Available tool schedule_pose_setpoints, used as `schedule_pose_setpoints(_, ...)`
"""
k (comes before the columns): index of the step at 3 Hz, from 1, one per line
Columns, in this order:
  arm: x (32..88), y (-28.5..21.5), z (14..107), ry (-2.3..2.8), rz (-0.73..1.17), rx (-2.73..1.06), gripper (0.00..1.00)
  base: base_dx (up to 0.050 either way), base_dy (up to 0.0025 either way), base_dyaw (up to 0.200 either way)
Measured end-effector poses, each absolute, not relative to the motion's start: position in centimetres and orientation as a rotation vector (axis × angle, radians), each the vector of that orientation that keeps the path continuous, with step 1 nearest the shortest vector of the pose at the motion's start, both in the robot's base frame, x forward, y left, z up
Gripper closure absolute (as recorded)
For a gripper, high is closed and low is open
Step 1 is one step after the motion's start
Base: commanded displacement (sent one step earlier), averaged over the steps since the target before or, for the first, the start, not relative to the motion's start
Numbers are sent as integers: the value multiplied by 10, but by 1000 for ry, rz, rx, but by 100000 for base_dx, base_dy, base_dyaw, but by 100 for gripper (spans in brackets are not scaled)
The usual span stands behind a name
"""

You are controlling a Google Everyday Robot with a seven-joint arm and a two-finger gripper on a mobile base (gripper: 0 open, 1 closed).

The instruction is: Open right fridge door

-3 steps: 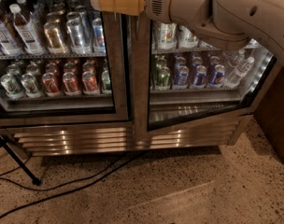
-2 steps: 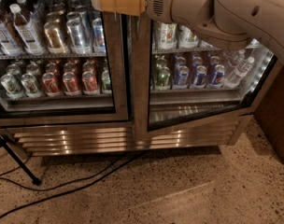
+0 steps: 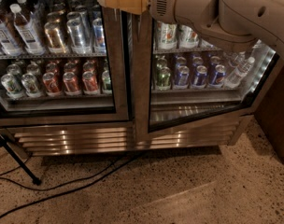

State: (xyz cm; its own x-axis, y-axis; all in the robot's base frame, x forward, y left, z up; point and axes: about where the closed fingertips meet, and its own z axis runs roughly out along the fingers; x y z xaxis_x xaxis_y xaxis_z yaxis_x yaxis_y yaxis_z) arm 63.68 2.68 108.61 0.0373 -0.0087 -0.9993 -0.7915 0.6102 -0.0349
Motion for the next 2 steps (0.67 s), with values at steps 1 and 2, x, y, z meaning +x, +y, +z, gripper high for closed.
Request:
schedule_pose_setpoints(1,633,24,1088,1424,700,-713,41,0,0,0)
schedule_pose_setpoints(2,633,20,1088,1424,700,-713,66,0,0,0)
